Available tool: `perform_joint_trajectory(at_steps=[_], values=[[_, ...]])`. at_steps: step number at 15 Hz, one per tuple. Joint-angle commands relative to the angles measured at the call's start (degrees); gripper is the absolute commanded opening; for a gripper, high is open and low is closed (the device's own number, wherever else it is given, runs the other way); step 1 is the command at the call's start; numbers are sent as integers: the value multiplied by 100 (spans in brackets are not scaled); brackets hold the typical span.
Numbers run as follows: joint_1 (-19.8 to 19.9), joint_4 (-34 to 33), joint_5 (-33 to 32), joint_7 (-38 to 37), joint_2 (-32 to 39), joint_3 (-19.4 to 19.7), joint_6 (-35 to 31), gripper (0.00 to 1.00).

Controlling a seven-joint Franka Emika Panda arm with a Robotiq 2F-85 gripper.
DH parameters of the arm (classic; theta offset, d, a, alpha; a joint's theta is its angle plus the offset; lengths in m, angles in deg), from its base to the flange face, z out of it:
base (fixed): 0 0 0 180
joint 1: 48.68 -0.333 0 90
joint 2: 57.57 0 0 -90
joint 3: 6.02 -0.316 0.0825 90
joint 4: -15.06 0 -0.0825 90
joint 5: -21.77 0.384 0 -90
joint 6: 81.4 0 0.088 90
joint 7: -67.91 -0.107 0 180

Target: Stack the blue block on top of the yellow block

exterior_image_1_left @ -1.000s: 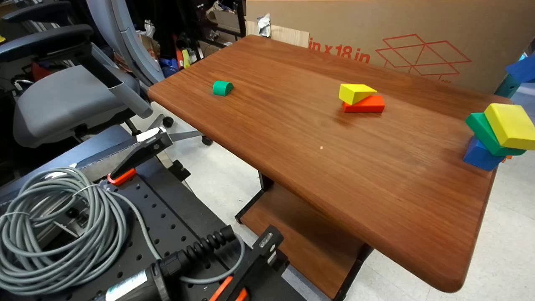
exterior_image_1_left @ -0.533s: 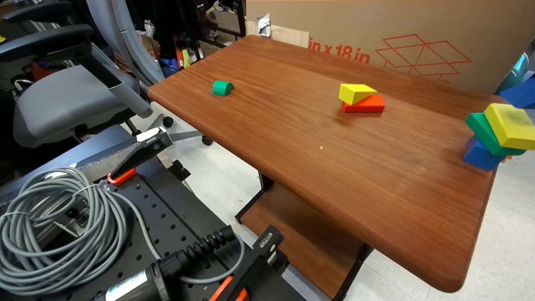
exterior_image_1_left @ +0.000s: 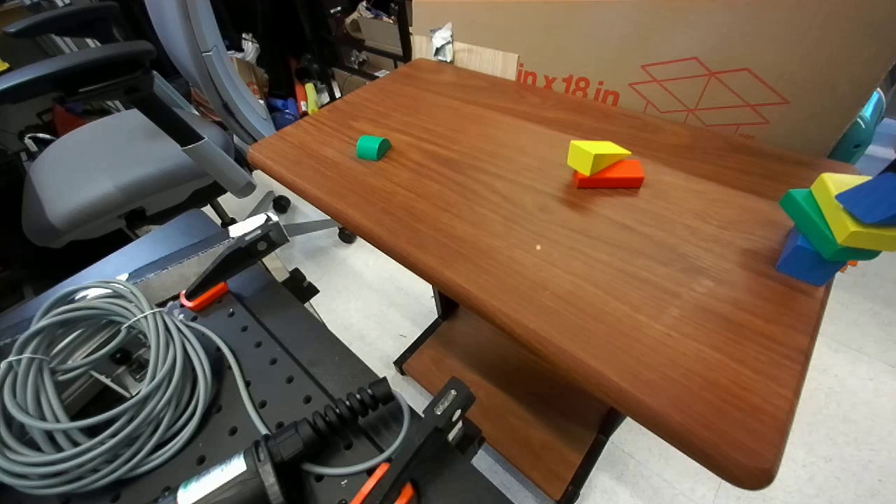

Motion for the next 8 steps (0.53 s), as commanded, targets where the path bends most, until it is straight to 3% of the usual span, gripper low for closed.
perform_joint_trajectory(at_steps=[1,5,8], values=[[-128,-24,-154,-83,-26,70,12,66],[-208,288,-199,107,-342,3,-86,95],[-263,570,-234,350,-750,-32,90,100]])
